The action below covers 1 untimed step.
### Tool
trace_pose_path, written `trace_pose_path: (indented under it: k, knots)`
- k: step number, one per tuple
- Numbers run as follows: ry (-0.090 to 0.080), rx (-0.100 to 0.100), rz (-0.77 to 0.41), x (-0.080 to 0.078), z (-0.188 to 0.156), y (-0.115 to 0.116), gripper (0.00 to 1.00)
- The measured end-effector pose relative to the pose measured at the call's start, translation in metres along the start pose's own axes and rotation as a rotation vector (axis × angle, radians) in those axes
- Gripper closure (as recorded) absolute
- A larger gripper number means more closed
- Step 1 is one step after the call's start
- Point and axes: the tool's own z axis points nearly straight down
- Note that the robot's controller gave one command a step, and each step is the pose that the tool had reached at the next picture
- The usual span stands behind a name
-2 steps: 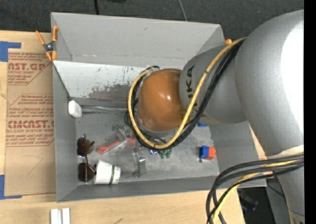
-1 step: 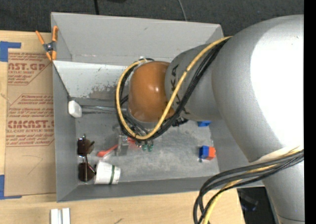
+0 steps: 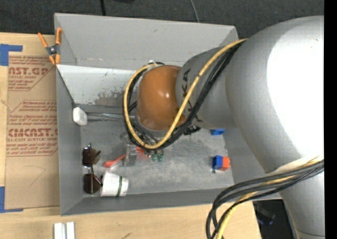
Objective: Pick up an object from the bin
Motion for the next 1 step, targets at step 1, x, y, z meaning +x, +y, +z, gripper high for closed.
trace_pose_path:
  k: [1]
  knots:
    - [-0.003, -0.001, -0.01, -0.012, -0.106, 0.002, 1.0]
